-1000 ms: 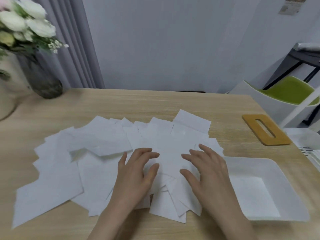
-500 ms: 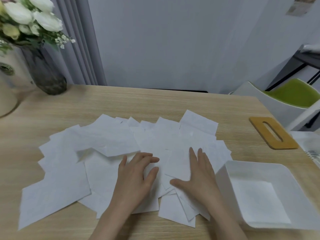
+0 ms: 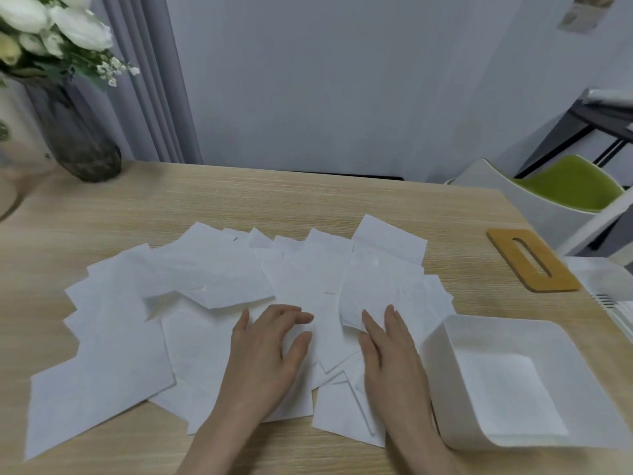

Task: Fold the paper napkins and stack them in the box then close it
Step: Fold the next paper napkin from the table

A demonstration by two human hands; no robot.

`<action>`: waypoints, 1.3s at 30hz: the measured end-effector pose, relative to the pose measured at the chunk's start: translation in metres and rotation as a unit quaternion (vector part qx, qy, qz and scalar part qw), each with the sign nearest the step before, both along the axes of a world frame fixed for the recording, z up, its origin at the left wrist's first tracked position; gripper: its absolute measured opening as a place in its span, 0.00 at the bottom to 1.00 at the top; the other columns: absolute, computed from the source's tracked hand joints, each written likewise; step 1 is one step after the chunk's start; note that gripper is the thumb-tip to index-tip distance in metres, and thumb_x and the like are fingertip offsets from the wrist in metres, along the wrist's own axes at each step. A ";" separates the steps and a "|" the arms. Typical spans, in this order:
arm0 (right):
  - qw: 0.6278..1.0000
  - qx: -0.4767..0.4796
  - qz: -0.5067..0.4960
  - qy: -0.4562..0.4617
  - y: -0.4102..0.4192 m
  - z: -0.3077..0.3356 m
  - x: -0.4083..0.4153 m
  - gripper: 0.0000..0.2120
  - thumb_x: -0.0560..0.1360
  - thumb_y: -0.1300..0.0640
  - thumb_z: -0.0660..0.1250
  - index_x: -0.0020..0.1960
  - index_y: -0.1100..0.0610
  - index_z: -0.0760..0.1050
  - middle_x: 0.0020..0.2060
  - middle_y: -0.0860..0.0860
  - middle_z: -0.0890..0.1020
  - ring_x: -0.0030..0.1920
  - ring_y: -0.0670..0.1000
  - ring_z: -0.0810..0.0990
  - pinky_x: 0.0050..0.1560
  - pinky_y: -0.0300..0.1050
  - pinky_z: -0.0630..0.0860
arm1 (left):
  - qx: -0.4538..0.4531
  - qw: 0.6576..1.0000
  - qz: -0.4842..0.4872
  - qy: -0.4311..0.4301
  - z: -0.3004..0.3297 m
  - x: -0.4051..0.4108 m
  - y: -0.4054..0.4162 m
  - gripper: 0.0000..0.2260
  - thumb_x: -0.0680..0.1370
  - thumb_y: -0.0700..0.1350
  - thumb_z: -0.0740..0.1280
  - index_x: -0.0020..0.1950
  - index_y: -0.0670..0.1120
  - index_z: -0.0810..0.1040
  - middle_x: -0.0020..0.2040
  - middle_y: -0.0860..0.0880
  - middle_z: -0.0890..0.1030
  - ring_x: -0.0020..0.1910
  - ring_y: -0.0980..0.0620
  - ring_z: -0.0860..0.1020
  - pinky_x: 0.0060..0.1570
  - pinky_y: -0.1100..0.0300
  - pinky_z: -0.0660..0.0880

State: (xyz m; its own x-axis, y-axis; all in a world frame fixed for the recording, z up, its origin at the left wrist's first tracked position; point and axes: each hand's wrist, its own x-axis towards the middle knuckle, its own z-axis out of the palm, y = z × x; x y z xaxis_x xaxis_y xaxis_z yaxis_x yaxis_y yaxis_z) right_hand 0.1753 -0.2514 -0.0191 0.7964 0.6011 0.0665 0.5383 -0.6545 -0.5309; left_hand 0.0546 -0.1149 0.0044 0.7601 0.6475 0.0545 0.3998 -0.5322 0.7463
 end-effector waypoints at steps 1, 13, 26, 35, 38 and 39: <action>1.000 0.014 -0.008 -0.010 0.001 0.001 -0.001 0.18 0.82 0.51 0.56 0.71 0.45 0.67 0.76 0.48 0.59 0.76 0.44 0.50 0.68 0.34 0.53 | 0.000 1.000 0.000 0.000 0.000 0.000 0.000 0.09 0.81 0.49 0.62 0.60 0.58 0.77 0.61 0.64 0.73 0.63 0.67 0.69 0.75 0.59 0.44; 0.979 0.150 0.040 -0.129 0.014 0.004 -0.035 0.14 0.73 0.61 0.71 0.57 0.50 0.82 0.59 0.52 0.81 0.63 0.55 0.77 0.57 0.53 0.77 | -0.254 0.963 0.079 -0.046 0.008 0.010 -0.009 0.15 0.80 0.57 0.61 0.58 0.52 0.80 0.42 0.54 0.84 0.40 0.57 0.81 0.46 0.59 0.75; 0.977 0.143 0.091 0.130 0.010 0.013 -0.043 0.21 0.71 0.35 0.61 0.64 0.32 0.67 0.67 0.29 0.65 0.69 0.30 0.61 0.66 0.26 0.61 | -0.370 0.914 0.105 -0.126 -0.002 0.002 0.000 0.19 0.78 0.32 0.61 0.59 0.54 0.77 0.46 0.54 0.87 0.46 0.54 0.85 0.48 0.56 0.79; 0.864 0.275 -0.017 0.421 0.023 0.032 -0.033 0.41 0.60 0.46 0.74 0.71 0.45 0.65 0.62 0.44 0.76 0.53 0.33 0.79 0.43 0.28 0.76 | -0.391 0.891 0.119 -0.199 0.004 -0.013 0.006 0.19 0.78 0.29 0.61 0.56 0.53 0.79 0.43 0.49 0.87 0.41 0.54 0.84 0.42 0.56 0.80; 0.853 0.269 -0.035 0.446 0.032 0.036 -0.035 0.39 0.64 0.48 0.75 0.72 0.46 0.64 0.62 0.44 0.77 0.53 0.36 0.79 0.44 0.32 0.76 | -0.392 0.884 0.130 -0.220 0.006 -0.021 0.011 0.19 0.78 0.30 0.62 0.56 0.53 0.79 0.43 0.49 0.87 0.41 0.53 0.85 0.40 0.59 0.81; 0.850 0.264 -0.038 0.455 0.035 0.037 -0.035 0.35 0.67 0.50 0.74 0.71 0.46 0.65 0.59 0.44 0.79 0.51 0.38 0.81 0.44 0.33 0.76 | -0.392 0.882 0.134 -0.226 0.006 -0.024 0.012 0.19 0.78 0.30 0.62 0.57 0.53 0.79 0.43 0.49 0.87 0.42 0.53 0.85 0.40 0.60 0.81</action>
State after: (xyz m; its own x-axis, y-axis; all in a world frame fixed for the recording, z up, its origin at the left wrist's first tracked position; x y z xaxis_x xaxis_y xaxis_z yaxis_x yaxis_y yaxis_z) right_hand 0.1398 -0.2161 0.0177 0.6977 0.6239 -0.3521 -0.2843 -0.2100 -0.9355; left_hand 0.0307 -0.1025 0.0108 0.5901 0.7732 -0.2320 0.0005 0.2870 0.9579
